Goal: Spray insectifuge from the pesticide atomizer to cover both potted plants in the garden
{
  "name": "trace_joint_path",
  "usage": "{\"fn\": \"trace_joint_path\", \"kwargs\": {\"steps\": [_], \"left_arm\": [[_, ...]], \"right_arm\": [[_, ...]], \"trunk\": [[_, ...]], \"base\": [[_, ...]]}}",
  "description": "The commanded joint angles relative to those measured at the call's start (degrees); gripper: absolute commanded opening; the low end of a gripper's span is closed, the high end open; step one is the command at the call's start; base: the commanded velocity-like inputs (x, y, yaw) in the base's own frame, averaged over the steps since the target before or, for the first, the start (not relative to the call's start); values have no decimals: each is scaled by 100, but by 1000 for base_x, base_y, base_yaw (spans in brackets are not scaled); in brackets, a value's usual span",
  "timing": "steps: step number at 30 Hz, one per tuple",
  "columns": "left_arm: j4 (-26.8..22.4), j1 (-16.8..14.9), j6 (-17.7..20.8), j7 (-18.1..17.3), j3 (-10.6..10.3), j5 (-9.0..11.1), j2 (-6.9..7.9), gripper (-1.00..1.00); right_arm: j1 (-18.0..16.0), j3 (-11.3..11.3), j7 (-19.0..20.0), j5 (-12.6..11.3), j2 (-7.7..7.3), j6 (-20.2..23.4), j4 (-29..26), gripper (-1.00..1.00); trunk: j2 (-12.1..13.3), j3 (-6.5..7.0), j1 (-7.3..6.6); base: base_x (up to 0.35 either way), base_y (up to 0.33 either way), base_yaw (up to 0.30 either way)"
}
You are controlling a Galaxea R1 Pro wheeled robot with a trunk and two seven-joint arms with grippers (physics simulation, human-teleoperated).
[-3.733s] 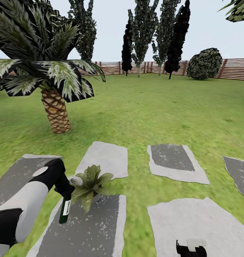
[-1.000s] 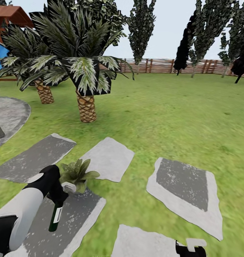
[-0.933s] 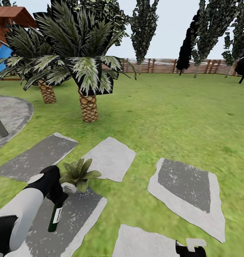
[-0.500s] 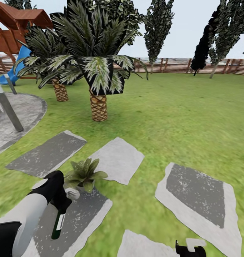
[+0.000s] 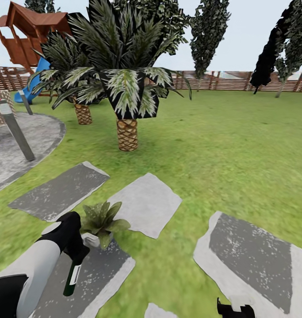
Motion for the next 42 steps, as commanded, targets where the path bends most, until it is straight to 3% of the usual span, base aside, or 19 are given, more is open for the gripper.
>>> {"fn": "trace_joint_path", "kwargs": {"steps": [1, 13, 27, 35, 42], "left_arm": [[7, 35, 35, -52, 34, -62, -8, -100], [-78, 218, 34, -50, 67, -62, -24, -100], [-78, 220, 34, -50, 69, -62, -24, -100], [-86, 193, 49, -116, 56, -54, -38, -100], [-87, 110, 67, -121, 38, 178, -71, -100]], "right_arm": [[-4, -41, -20, 61, 0, -15, 5, 100], [-4, -42, -15, 61, 0, -15, 6, 100], [-4, -41, -20, 61, 0, -15, 7, 100], [-2, -41, -20, 61, 0, -15, 7, 100], [-2, -41, -20, 61, 1, -15, 7, 100]], "trunk": [[-2, -9, 2], [-2, -33, 2], [-2, -34, 2], [-2, -34, 2], [-2, -34, 2]], "base": [[132, -39, 258], [35, -24, 164], [165, -219, 7], [50, -259, 245], [1, -256, 278]]}}
